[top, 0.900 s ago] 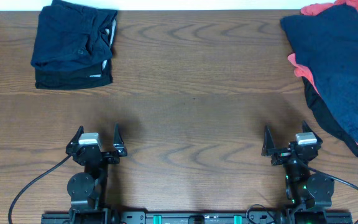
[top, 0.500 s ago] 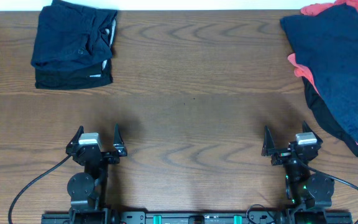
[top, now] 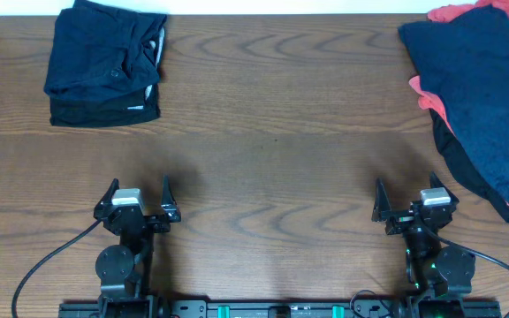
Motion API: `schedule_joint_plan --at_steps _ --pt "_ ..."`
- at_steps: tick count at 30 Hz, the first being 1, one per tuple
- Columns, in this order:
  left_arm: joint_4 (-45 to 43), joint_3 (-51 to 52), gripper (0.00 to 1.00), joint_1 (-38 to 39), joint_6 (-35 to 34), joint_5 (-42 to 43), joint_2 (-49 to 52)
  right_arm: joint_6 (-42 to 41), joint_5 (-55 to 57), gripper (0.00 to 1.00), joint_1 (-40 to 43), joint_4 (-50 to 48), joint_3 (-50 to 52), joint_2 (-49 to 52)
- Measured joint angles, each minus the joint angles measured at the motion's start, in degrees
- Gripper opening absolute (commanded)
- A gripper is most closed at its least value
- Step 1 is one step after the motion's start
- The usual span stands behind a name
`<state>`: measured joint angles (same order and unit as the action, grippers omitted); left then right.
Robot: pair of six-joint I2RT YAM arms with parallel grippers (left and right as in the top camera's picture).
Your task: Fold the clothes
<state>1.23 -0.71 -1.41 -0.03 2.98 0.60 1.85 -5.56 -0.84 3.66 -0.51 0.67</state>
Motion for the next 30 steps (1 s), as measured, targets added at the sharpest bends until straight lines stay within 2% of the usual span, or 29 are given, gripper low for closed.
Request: schedule_joint_plan --at_steps 30 --pt "-0.02 0.0 0.98 0.0 0.0 0.0 0.0 0.02 1.33 0.99 0.0 -2.62 0.04 0.0"
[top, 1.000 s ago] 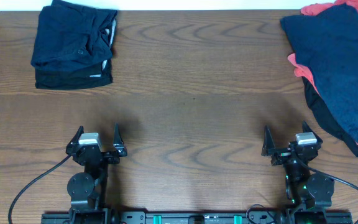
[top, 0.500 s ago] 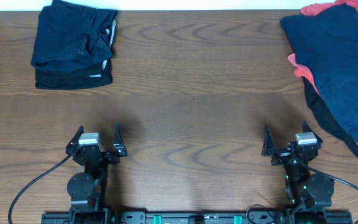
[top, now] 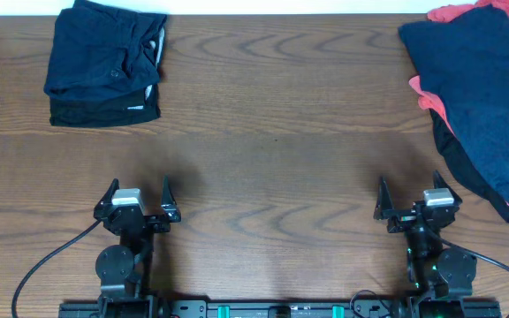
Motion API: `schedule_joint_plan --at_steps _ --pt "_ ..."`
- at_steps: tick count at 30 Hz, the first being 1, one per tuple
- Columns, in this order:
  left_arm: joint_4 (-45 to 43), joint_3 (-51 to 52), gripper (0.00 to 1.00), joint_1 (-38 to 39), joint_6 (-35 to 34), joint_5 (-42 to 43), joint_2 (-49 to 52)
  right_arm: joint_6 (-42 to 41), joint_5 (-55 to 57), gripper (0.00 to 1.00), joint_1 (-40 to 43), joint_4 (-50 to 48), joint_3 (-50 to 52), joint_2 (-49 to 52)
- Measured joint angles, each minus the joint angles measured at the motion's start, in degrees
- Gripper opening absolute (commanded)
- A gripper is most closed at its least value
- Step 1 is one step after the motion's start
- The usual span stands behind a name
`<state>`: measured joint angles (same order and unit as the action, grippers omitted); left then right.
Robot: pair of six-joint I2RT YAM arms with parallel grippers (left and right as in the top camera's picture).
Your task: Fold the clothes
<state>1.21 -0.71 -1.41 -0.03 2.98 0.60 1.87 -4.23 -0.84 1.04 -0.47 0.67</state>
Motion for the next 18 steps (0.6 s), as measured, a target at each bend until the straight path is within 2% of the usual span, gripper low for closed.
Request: schedule_joint_plan --at_steps 9,18 --pt "-0.31 0.0 0.98 0.0 0.0 0.0 0.02 0.0 -2.05 0.99 0.0 -5.68 0.04 0.0" --pt "1.31 -1.11 0.98 0.0 0.0 -0.02 1.44 0.0 -2.32 0.99 0.0 -5.35 -2.93 0.57"
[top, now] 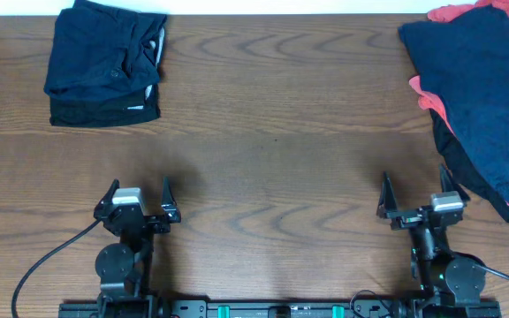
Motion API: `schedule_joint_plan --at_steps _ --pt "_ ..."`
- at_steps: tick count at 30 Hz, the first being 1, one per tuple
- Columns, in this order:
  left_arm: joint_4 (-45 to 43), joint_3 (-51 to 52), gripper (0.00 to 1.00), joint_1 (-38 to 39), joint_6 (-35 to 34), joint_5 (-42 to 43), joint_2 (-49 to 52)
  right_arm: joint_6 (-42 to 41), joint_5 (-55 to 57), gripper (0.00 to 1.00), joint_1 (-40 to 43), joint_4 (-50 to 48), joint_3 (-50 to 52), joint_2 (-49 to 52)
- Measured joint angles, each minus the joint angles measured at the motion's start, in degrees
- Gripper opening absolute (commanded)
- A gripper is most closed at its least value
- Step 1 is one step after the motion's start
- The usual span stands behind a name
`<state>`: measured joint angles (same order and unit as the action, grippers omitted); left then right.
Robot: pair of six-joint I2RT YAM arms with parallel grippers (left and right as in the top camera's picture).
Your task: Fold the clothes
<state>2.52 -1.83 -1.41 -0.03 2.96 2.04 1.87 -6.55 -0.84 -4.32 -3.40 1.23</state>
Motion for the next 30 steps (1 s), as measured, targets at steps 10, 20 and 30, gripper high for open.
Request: schedule_joint_plan --at_steps 10,20,30 --pt "3.06 -11.78 0.98 0.0 0.0 0.52 18.1 0.7 0.11 0.99 0.0 0.66 -12.79 16.94" --pt "18.14 -37.75 0.98 0.0 0.0 4.74 42.64 0.24 -4.9 0.99 0.0 10.58 -38.53 45.2" --pt "43.5 -67.32 0.98 0.02 -0.02 15.65 66.51 -0.39 -10.64 0.99 0.0 34.07 -66.73 71.06"
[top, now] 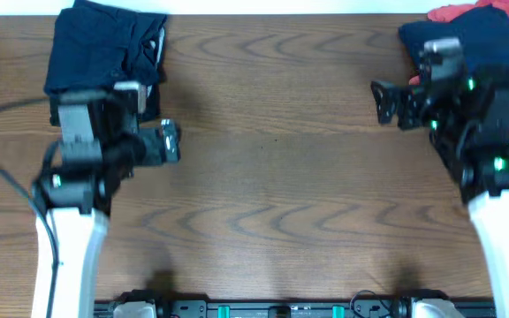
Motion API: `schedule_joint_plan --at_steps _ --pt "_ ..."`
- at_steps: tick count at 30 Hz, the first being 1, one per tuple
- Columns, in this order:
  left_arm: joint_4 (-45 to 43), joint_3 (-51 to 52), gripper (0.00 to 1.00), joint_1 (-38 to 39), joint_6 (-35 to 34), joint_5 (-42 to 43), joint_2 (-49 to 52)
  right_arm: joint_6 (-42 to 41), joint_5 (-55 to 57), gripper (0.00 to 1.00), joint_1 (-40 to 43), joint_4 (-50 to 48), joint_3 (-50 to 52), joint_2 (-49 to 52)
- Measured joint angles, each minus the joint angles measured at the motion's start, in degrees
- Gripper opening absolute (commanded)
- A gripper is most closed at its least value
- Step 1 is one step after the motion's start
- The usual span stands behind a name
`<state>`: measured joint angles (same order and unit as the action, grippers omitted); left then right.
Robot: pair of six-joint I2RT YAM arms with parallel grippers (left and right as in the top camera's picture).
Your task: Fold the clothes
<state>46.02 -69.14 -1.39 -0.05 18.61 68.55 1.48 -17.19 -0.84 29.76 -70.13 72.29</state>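
A folded stack of dark navy clothes (104, 44) lies at the table's far left corner, its near part covered by my left arm. An unfolded pile with a navy garment (497, 31) over red cloth (453, 13) lies at the far right, largely hidden under my right arm. My left gripper (162, 146) hangs raised just right of the folded stack, fingers apart and holding nothing. My right gripper (391, 104) is raised at the left edge of the unfolded pile, also open and empty. Both arms look a little blurred.
Brown wooden table (272, 194) stretches between the two arms. The arm bases sit at the near edge (272, 309).
Both arms have left their low pose at the near edge. They now reach high toward the far side, the left by the folded stack and the right by the unfolded pile.
At the first two moments both grippers rested open near the front edge and the clothes lay untouched. Then the right gripper had shifted slightly rightward. Now both arms are raised and extended toward the far side, with the clothes lying where they were.
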Motion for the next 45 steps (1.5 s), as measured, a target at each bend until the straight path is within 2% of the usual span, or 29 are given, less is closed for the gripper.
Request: schedule_joint_plan --at_steps 7,15,17,22,29,34,42,45 --pt "1.88 -10.58 0.98 3.61 0.02 6.36 11.26 5.27 -0.94 0.99 0.02 13.64 -13.92 14.45" --pt "-2.75 -11.04 0.98 11.04 0.04 6.97 19.06 10.47 1.31 0.99 1.86 11.72 -14.58 21.33" --pt "-3.61 -11.04 0.98 11.93 0.04 6.97 20.48 10.01 3.08 0.95 3.87 11.56 -14.58 21.97" --pt "-4.37 -11.04 0.98 12.87 0.04 6.97 22.62 3.43 7.58 0.9 11.8 12.85 -15.1 24.22" --pt "-4.28 -11.04 0.98 13.27 0.09 6.95 23.78 -8.41 10.45 0.85 27.32 13.09 -15.12 27.54" --pt "-4.31 -11.04 0.98 15.19 1.95 6.95 23.78 -14.25 11.87 0.84 35.87 14.56 -15.23 29.99" --pt "-4.52 -11.04 0.98 18.49 4.61 6.14 23.78 -18.38 13.62 0.82 46.18 13.81 -15.23 34.23" --pt "-4.61 -11.04 0.98 19.34 4.85 5.14 23.78 -18.29 14.43 0.76 48.7 12.11 -15.26 34.95"
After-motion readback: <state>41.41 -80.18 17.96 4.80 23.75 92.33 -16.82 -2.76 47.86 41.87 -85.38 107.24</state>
